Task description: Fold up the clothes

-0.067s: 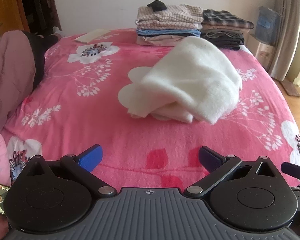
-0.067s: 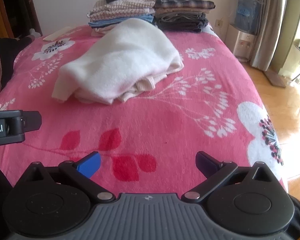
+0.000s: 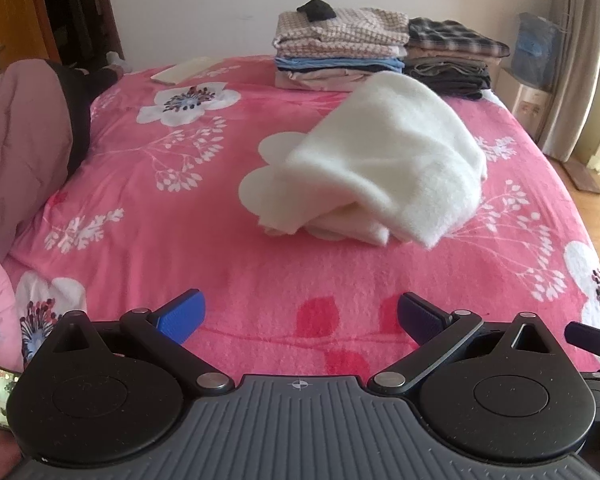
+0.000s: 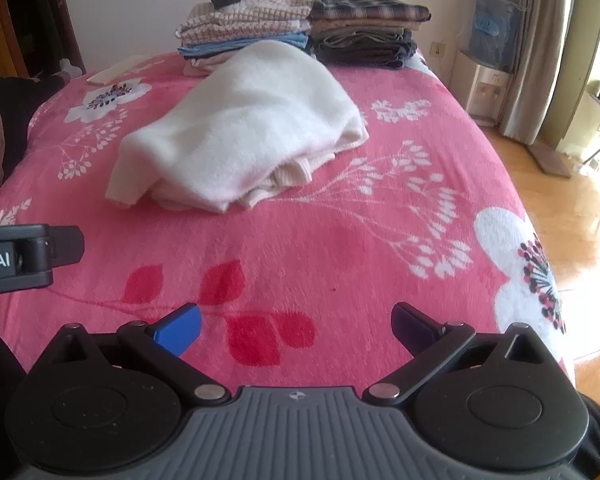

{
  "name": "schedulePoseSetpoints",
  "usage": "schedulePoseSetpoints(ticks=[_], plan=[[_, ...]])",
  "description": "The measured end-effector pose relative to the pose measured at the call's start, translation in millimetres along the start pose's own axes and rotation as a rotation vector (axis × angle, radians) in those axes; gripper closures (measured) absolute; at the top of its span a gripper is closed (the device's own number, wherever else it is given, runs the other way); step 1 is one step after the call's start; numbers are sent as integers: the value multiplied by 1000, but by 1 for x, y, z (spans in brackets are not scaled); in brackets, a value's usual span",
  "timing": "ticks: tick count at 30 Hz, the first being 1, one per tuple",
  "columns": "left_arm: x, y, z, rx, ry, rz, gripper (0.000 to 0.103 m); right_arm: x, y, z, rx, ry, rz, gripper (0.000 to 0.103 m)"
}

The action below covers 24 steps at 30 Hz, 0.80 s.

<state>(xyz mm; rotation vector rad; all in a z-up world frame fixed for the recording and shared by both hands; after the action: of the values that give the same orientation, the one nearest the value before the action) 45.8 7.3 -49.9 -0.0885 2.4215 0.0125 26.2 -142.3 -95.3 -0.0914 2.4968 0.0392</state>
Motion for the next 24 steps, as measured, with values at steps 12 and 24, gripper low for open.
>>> schedulePoseSetpoints(ticks=[12, 24], plan=[[-16, 14, -20, 6, -97, -43, 0, -6, 14, -16, 33, -43, -4, 0], [-11, 26, -30, 37, -104, -98, 0, -7, 8, -29, 69, -87, 37, 0]])
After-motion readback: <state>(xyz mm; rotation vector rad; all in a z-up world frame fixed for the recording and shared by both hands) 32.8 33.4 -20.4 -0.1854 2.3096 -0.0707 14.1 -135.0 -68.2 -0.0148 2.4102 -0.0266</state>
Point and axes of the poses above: each gripper's, at about its wrist camera, not at the fingertips, and z roughly the way its jaws point, y to its left, x to its underside, the point moved 7 cm from there along z, roughly the way its jaws point, and after that the axes turned 3 degrees about -z, right-handed, at the moved point
